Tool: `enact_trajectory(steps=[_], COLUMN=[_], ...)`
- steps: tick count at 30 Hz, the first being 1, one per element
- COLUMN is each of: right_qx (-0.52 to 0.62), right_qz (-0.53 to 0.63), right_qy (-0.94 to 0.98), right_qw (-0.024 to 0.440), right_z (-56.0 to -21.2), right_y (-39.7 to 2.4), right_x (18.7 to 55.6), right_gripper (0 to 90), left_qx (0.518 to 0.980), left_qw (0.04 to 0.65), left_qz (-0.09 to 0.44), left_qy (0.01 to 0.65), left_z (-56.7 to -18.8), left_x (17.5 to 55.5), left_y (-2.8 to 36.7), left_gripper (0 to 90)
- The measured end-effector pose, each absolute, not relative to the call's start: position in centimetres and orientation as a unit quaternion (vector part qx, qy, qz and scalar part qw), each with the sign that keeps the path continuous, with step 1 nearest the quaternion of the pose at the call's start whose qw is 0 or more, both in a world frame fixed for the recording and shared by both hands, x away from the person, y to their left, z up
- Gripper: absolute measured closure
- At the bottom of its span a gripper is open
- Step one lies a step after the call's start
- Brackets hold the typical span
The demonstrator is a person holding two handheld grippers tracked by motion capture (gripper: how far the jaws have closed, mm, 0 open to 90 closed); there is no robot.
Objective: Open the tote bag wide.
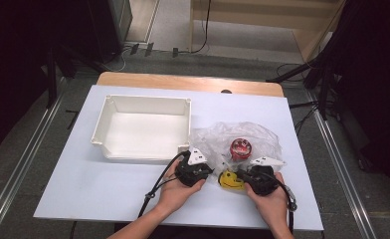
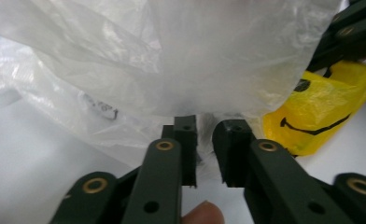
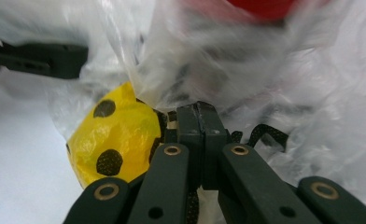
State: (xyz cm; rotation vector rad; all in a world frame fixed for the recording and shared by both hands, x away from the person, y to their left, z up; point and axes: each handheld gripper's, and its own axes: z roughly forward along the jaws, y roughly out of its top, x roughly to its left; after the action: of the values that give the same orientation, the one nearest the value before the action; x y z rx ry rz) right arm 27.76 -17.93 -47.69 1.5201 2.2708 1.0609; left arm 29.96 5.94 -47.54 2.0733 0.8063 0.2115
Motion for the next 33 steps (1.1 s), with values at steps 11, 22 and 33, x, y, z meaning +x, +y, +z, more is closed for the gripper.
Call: enact_trajectory(steps=[11,22,33], right_qx=[0.485,0.393,0.377], right_qz=[0.381,0.406,0.489], right_qy=[0.783,0.819,0.752], right_qw=[0.078,0.092,0.230], right_z=[-47.9,-45.7,-38.9], right_y=[-16.5,-14.8,-18.4], right_x=[27.5,25.7,24.9], right_gripper=[90.0,74.2,43.8], left_qx=[0.807,0.829,0.835], left_qw=[0.485,0.430,0.420], left_qz=[0.073,0.046,0.057], left_qy=[0.329,0.354,0.351], left_z=[-46.6,-47.6,-47.7], left_x=[29.4,30.6,30.4], left_y=[4.7,4.6,4.2], left_gripper=[36.3,80.6,86.1])
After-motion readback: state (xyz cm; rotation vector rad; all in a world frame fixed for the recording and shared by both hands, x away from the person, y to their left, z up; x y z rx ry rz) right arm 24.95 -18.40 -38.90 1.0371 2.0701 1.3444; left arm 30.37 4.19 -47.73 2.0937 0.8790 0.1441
